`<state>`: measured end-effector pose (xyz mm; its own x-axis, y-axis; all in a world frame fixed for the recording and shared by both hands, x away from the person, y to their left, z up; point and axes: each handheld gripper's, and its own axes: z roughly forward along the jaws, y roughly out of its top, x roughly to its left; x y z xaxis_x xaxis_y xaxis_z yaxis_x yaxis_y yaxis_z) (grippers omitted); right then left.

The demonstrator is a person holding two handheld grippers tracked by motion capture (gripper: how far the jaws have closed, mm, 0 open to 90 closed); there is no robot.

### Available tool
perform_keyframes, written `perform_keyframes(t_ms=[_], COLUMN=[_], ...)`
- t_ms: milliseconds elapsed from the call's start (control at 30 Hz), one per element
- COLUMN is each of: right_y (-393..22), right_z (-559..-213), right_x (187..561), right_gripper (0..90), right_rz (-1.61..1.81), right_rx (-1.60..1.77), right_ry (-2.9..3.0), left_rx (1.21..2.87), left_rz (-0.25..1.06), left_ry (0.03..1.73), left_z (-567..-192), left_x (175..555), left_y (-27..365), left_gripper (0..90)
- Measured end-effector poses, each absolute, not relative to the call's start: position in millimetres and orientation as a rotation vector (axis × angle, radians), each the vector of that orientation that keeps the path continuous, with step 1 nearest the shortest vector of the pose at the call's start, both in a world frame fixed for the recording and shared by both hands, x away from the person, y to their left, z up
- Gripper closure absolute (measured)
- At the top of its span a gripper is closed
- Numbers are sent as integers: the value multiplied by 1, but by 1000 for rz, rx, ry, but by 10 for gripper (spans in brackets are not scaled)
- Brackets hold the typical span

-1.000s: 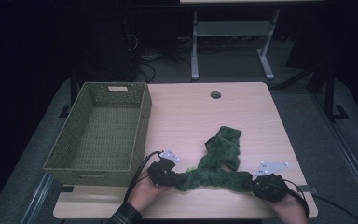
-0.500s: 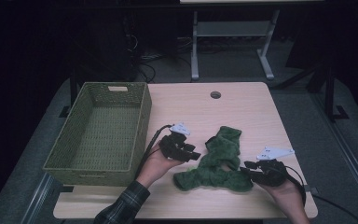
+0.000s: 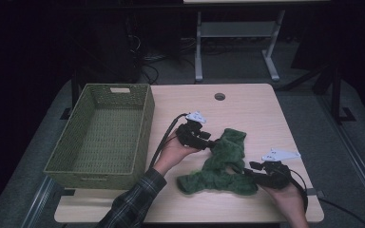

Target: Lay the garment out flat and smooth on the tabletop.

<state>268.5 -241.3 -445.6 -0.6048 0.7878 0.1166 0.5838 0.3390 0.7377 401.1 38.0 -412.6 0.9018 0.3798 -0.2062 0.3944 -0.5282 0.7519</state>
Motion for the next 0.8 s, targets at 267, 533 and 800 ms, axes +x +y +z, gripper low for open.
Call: perform_keyframes(t_ms=[267, 533, 800], right_y=[-230, -223, -224], right_z=[-455, -464, -466], right_x=[270, 273, 275], right_gripper=[516, 506, 529], right_rz=[1112, 1081, 1059], right_rx=[1268, 1289, 1309], right_ry=[2375, 2410, 2408], left_rx=[2196, 2265, 2242], left_rz=[-68, -100, -103], left_ry=[552, 510, 514], left_z=[-427, -434, -426], left_x=[408, 403, 400], left_y=[24, 17, 21], left_gripper=[505, 683, 847])
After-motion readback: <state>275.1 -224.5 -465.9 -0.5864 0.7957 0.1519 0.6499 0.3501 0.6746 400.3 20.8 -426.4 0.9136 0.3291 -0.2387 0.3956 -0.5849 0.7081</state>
